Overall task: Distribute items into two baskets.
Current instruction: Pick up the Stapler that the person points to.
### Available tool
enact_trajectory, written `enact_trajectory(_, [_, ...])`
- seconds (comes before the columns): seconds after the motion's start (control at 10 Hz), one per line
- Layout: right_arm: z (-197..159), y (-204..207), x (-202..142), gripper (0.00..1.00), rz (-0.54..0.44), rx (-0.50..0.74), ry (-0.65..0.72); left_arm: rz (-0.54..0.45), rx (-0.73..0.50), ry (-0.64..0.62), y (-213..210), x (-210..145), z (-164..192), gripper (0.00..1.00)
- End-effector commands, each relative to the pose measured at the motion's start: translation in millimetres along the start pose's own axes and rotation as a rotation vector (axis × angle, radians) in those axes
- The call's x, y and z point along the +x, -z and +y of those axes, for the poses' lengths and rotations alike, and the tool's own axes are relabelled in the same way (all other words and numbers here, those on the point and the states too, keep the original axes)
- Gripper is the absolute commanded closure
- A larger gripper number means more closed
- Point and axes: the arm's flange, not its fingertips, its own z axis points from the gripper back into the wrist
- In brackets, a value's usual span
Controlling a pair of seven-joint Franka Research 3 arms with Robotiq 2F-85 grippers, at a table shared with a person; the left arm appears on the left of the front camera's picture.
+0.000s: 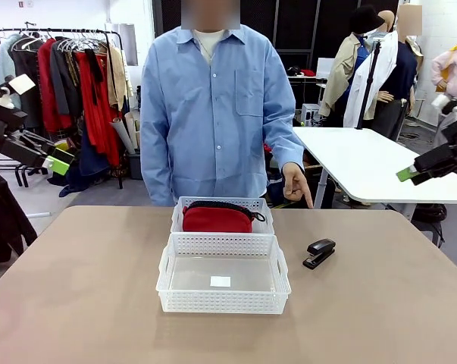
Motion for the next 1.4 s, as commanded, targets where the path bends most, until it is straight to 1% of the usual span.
enact_trajectory(0.0, [-7, 9, 15, 0.00, 0.079, 0.011, -0.070, 0.000, -0.004, -0.004, -1, 0, 0, 0.00])
enact_trajectory(0.1, [-4, 17, 18, 0.00, 0.104, 0.024, -0.079, 0.000, -0.004, -0.004, -1, 0, 0, 0.00])
enact_trajectory(0.2, [-1, 27, 23, 0.00, 0.120, 0.034, -0.056, 0.000, -0.004, -0.004, -1, 0, 0, 0.00])
enact_trajectory(0.3, [1, 37, 27, 0.00, 0.134, 0.025, -0.011, 0.000, -0.004, -0.004, -1, 0, 0, 0.00])
enact_trajectory(0.5, [6, 56, 34, 0.00, 0.181, 0.014, 0.030, 0.000, -0.004, -0.004, -1, 0, 0, 0.00])
enact_trajectory(0.7, [19, 77, 46, 0.00, 0.224, -0.017, 0.117, 0.000, -0.004, -0.004, -1, 0, 0, 0.00])
enact_trajectory(0.9, [29, 94, 52, 0.00, 0.249, -0.088, 0.197, 0.000, -0.004, -0.004, -1, 0, 0, 0.00])
enact_trajectory(1.3, [44, 134, 53, 0.00, 0.315, -0.255, 0.394, 0.000, -0.004, -0.004, -1, 0, 0, 0.00])
